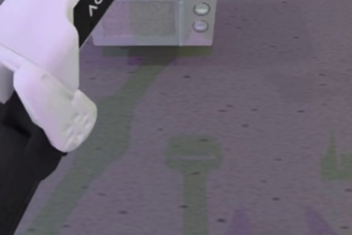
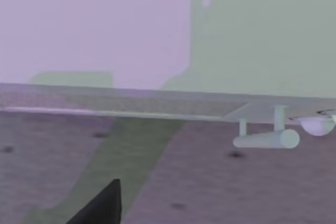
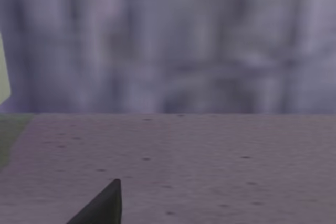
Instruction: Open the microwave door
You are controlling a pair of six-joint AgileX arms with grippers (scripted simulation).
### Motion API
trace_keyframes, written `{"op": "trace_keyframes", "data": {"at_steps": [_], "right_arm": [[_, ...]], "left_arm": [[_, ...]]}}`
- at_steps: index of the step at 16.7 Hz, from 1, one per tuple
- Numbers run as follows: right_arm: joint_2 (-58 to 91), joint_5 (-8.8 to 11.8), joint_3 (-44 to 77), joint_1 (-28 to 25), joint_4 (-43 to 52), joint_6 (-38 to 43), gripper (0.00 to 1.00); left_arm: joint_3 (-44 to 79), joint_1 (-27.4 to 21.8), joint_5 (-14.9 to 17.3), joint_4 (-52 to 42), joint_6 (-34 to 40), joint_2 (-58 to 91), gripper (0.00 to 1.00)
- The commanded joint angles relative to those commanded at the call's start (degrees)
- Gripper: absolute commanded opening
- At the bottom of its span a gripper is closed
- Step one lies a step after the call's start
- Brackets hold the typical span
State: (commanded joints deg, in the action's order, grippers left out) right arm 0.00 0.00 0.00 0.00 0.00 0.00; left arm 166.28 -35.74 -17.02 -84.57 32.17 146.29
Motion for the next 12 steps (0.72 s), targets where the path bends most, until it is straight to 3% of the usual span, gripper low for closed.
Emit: {"op": "trace_keyframes", "data": {"at_steps": [6, 12], "right_arm": [[0.00, 0.00, 0.00, 0.00, 0.00, 0.00, 1.00], [0.00, 0.00, 0.00, 0.00, 0.00, 0.00, 1.00]], "left_arm": [[-1.03, 0.40, 0.15, 1.06, -0.24, 0.13, 1.00], [-11.90, 2.05, 0.90, 12.93, -1.93, 0.37, 1.00]]}}
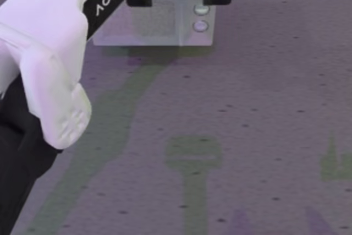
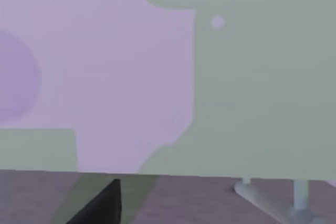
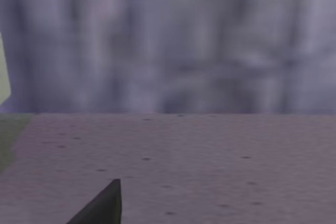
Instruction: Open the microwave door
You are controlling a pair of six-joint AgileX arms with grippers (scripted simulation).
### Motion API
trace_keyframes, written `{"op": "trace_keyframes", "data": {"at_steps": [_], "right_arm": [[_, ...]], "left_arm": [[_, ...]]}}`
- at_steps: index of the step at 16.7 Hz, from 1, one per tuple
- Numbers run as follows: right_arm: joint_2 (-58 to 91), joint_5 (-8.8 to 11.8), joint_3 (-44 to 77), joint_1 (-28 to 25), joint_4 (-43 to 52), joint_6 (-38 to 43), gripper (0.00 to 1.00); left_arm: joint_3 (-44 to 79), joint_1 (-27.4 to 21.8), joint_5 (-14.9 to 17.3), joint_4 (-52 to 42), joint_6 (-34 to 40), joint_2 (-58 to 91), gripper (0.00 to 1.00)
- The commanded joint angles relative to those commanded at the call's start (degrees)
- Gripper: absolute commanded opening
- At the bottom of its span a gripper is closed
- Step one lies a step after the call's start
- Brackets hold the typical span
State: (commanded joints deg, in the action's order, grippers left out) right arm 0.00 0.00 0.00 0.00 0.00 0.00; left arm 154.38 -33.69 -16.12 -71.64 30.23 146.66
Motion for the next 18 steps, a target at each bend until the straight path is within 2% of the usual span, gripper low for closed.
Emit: {"op": "trace_keyframes", "data": {"at_steps": [3, 7, 18], "right_arm": [[0.00, 0.00, 0.00, 0.00, 0.00, 0.00, 1.00], [0.00, 0.00, 0.00, 0.00, 0.00, 0.00, 1.00], [0.00, 0.00, 0.00, 0.00, 0.00, 0.00, 1.00]], "left_arm": [[-3.99, 0.62, 0.27, 4.27, -0.59, 0.23, 1.00], [-4.23, 0.67, 0.29, 4.52, -0.62, 0.24, 1.00], [-4.23, 0.67, 0.29, 4.52, -0.62, 0.24, 0.17]]}}
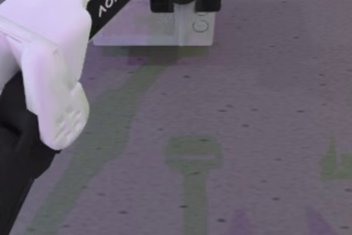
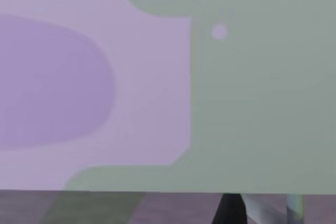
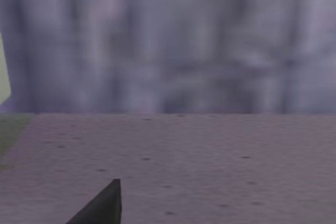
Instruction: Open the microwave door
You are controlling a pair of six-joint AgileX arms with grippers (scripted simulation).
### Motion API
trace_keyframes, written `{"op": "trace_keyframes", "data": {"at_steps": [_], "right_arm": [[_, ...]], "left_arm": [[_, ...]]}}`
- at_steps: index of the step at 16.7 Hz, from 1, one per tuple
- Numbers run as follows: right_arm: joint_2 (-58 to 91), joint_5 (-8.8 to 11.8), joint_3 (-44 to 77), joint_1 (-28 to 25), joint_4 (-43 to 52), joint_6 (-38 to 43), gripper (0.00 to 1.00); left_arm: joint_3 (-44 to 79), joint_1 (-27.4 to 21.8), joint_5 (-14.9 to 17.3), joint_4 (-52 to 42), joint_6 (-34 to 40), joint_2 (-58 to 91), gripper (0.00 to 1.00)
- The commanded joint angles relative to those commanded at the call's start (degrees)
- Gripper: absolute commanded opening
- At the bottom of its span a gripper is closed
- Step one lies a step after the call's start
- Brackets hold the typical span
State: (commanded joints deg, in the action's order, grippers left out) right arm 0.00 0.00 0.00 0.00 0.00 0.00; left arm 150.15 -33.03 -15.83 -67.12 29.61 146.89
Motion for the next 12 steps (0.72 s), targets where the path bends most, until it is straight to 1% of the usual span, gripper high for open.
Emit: {"op": "trace_keyframes", "data": {"at_steps": [2, 3, 10, 11, 12], "right_arm": [[0.00, 0.00, 0.00, 0.00, 0.00, 0.00, 1.00], [0.00, 0.00, 0.00, 0.00, 0.00, 0.00, 1.00], [0.00, 0.00, 0.00, 0.00, 0.00, 0.00, 1.00], [0.00, 0.00, 0.00, 0.00, 0.00, 0.00, 1.00], [0.00, 0.00, 0.00, 0.00, 0.00, 0.00, 1.00]], "left_arm": [[0.00, 0.00, 0.00, 0.00, 0.00, 0.00, 0.02], [0.00, 0.00, 0.00, 0.00, 0.00, 0.00, 0.00], [0.00, 0.00, 0.00, 0.00, 0.00, 0.00, 0.00], [-2.72, -1.27, 0.32, -0.20, 0.18, -1.45, 0.00], [-2.91, -1.30, 0.28, -0.05, 0.17, -1.60, 0.00]]}}
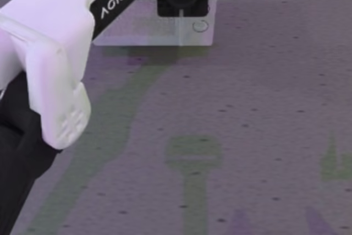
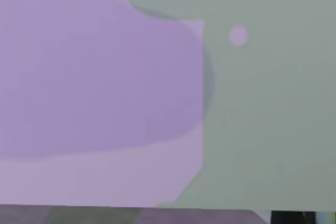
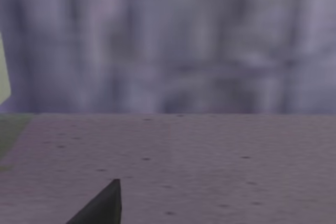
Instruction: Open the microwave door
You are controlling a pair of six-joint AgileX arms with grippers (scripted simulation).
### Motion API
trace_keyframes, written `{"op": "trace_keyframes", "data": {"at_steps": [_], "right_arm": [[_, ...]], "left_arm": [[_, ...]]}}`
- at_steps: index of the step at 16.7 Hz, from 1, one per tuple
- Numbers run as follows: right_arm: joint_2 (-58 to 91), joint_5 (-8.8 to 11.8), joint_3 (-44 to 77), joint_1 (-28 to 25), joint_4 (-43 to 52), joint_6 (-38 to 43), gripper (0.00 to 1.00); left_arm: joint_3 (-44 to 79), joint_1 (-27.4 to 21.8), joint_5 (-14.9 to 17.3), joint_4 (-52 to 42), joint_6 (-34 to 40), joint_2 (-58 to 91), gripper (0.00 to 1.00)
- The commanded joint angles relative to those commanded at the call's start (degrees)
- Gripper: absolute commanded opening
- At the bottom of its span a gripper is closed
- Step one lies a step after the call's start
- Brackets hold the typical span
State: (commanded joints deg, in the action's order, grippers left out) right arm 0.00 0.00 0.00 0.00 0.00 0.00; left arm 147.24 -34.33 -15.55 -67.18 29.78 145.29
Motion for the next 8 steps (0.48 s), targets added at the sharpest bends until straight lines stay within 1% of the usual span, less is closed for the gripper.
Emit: {"op": "trace_keyframes", "data": {"at_steps": [2, 8], "right_arm": [[0.00, 0.00, 0.00, 0.00, 0.00, 0.00, 1.00], [0.00, 0.00, 0.00, 0.00, 0.00, 0.00, 1.00]], "left_arm": [[-2.15, -0.08, -0.37, 1.29, 0.04, -1.43, 0.00], [-15.80, -0.29, -1.11, 7.93, 1.29, -8.54, 0.00]]}}
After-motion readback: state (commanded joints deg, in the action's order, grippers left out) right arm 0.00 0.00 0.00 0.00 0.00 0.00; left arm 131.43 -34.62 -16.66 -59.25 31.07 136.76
